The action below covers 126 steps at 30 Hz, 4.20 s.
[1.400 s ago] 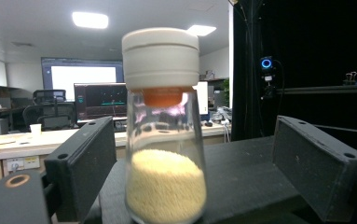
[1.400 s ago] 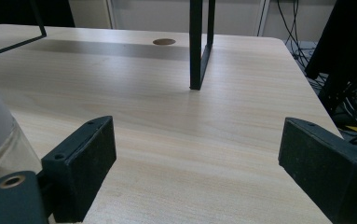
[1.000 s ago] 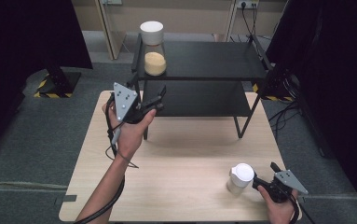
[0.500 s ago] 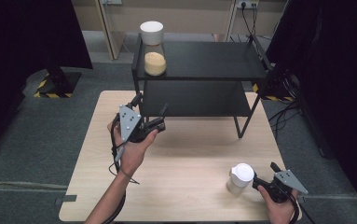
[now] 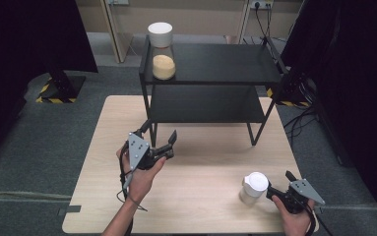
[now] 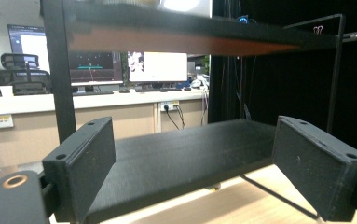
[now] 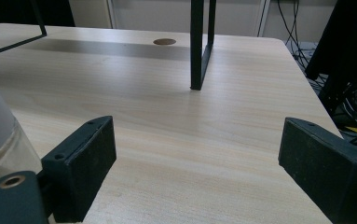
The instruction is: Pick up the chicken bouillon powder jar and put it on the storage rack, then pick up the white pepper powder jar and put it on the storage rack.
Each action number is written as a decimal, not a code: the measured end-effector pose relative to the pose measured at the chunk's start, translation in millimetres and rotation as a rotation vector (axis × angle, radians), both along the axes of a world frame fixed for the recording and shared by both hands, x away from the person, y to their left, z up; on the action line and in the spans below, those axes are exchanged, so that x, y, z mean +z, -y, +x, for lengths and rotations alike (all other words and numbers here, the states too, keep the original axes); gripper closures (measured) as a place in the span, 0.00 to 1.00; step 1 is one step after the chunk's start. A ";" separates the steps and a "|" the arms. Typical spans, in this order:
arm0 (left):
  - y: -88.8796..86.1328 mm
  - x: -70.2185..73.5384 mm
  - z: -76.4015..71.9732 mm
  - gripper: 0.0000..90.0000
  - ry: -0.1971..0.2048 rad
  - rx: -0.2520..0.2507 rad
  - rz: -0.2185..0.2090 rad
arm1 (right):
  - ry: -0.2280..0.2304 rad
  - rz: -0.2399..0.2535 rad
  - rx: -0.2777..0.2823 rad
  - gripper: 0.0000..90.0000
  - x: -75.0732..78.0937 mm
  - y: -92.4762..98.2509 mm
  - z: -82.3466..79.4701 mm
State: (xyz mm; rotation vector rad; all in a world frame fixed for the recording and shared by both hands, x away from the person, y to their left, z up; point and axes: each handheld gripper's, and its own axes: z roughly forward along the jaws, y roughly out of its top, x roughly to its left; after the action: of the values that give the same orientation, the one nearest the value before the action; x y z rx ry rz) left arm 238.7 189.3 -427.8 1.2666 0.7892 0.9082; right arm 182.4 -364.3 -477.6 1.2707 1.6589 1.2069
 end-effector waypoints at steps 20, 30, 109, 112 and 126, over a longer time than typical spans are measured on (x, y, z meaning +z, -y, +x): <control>-2.1 -63.7 -20.6 0.14 -0.126 -0.009 0.039 | 0.004 -0.001 0.002 0.12 -0.5 -0.2 -0.4; -6.1 -85.7 -24.5 0.14 -0.193 0.003 0.034 | 0.005 -0.001 0.004 0.12 -0.6 0.1 -0.4; -7.0 -94.2 -22.4 0.14 -0.220 -0.017 0.050 | -0.042 -0.020 0.367 0.22 12.7 0.2 -8.4; -6.8 -93.9 -22.3 0.14 -0.221 -0.017 0.051 | -0.043 -0.027 0.376 0.25 12.5 -1.6 -5.5; -6.5 -93.9 -22.4 0.14 -0.221 -0.015 0.050 | -0.030 -0.036 0.384 0.35 6.2 -3.5 -3.4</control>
State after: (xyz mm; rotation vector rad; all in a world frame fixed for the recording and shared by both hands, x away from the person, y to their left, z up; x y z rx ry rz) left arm 216.3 195.8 -521.7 1.4322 0.9338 0.7885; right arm 179.0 -360.8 -471.3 0.9776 1.9987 1.3760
